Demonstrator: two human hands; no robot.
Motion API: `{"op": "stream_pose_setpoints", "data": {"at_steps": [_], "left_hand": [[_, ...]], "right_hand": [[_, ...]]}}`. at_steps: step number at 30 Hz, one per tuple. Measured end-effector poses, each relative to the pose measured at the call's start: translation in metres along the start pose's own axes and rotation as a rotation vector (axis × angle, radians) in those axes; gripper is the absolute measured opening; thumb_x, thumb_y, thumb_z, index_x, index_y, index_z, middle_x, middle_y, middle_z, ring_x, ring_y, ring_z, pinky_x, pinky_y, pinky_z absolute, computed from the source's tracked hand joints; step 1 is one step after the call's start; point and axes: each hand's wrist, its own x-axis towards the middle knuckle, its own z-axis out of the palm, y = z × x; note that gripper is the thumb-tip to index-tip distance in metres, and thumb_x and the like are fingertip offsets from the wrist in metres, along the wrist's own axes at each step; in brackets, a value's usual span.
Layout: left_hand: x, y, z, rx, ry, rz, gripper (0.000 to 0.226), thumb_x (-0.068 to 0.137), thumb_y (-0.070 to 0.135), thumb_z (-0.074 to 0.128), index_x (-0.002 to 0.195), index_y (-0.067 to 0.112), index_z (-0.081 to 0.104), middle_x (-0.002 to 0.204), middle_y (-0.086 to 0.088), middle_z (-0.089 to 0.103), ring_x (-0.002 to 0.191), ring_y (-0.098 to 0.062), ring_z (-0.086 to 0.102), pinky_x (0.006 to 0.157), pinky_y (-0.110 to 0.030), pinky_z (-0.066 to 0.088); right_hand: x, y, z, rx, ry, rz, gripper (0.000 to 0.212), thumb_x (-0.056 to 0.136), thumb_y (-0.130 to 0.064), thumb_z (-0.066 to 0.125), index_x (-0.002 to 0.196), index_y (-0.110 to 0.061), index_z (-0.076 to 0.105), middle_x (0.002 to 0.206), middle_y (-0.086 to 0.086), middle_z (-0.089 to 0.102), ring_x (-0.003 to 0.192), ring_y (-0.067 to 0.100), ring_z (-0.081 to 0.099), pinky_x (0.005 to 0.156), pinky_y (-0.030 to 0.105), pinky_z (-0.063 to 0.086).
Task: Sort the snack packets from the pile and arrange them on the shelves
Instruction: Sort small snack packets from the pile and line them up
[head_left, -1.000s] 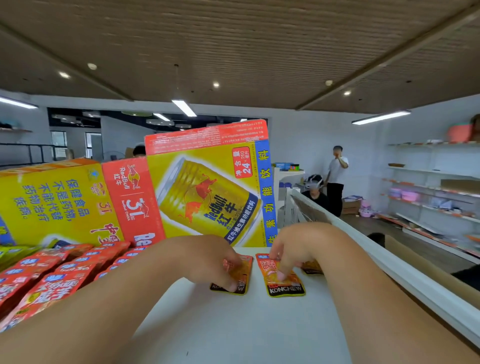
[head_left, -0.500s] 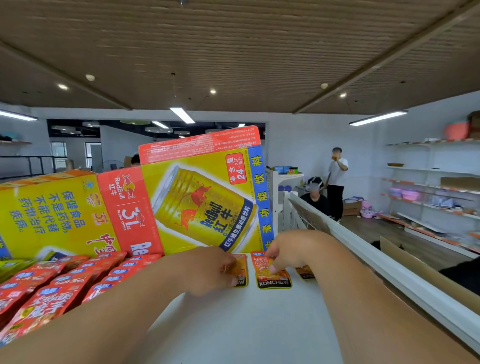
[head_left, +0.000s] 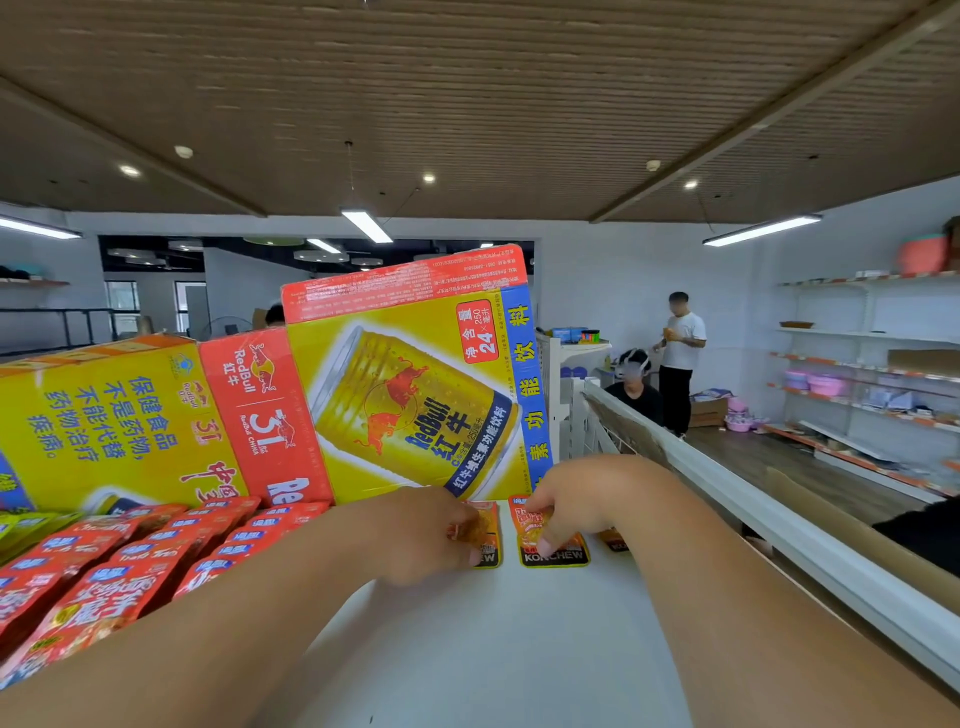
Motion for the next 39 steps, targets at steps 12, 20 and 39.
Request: {"op": "stream_pose_setpoints", "data": {"at_steps": [12, 20, 39], "left_hand": [[0.001, -0.001, 0.001, -0.034, 0.021, 0.017, 0.031, 0.096, 0.052, 0.050, 0.111, 0.028, 0.060, 0.113, 0.001, 0.059, 0.103, -0.022, 0.059, 0.093, -0.040, 0.050], [0.002, 0.000, 0.000, 0.007, 0.011, 0.002, 0.038, 0.095, 0.055, 0.049, 0.118, 0.028, 0.059, 0.117, 0.001, 0.059, 0.106, -0.023, 0.059, 0.096, -0.042, 0.049], [-0.004, 0.006, -0.005, 0.035, -0.012, -0.028, 0.046, 0.103, 0.047, 0.047, 0.145, 0.028, 0.048, 0.139, 0.000, 0.050, 0.126, -0.024, 0.051, 0.106, -0.042, 0.042]], "right_hand": [[0.009, 0.039, 0.003, 0.170, 0.179, 0.240, 0.035, 0.100, -0.023, 0.057, 0.131, -0.011, 0.064, 0.136, 0.010, 0.061, 0.119, 0.026, 0.061, 0.098, 0.037, 0.050], [0.026, 0.052, 0.019, 0.146, 0.098, 0.329, 0.041, 0.091, -0.036, 0.069, 0.125, -0.014, 0.066, 0.111, 0.005, 0.062, 0.096, 0.025, 0.058, 0.081, 0.034, 0.047], [0.030, 0.046, 0.027, 0.101, 0.129, 0.333, 0.013, 0.087, -0.025, 0.069, 0.086, -0.016, 0.060, 0.074, 0.001, 0.053, 0.066, 0.019, 0.050, 0.070, 0.032, 0.045]]}}
